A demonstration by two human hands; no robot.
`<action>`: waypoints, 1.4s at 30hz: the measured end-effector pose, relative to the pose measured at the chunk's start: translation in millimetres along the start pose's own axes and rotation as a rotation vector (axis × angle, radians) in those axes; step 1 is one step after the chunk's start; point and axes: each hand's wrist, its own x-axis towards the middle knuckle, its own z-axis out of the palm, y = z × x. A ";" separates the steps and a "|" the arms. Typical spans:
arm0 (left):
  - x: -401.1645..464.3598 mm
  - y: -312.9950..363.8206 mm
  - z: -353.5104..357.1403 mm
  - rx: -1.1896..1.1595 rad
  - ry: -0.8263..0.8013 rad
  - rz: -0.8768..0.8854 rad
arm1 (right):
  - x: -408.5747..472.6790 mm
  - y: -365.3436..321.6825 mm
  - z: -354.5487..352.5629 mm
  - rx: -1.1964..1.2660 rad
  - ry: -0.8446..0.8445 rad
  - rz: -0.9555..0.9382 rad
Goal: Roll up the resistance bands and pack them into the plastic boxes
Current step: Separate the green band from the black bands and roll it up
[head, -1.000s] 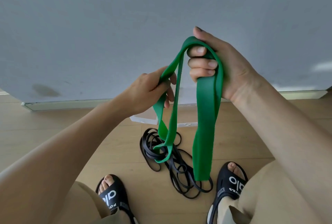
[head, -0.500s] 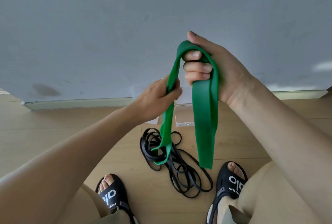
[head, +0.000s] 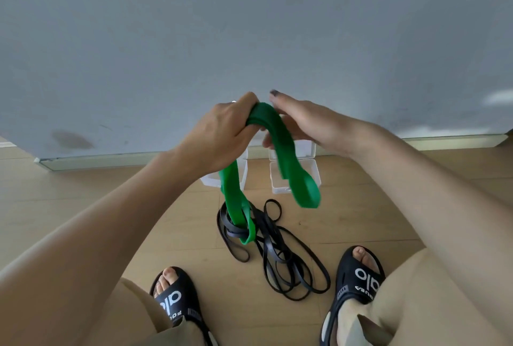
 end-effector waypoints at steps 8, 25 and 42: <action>0.3 -13.6 -4.3 0.114 0.006 -0.059 | 5.8 -1.3 14.1 -0.074 0.279 -0.194; 5.0 -17.3 25.1 -0.220 -0.182 -0.178 | -15.4 -28.0 -36.6 0.352 0.483 -0.458; 21.3 27.8 -17.7 -0.123 0.137 -0.026 | -18.8 -25.1 -21.6 0.237 0.054 -0.239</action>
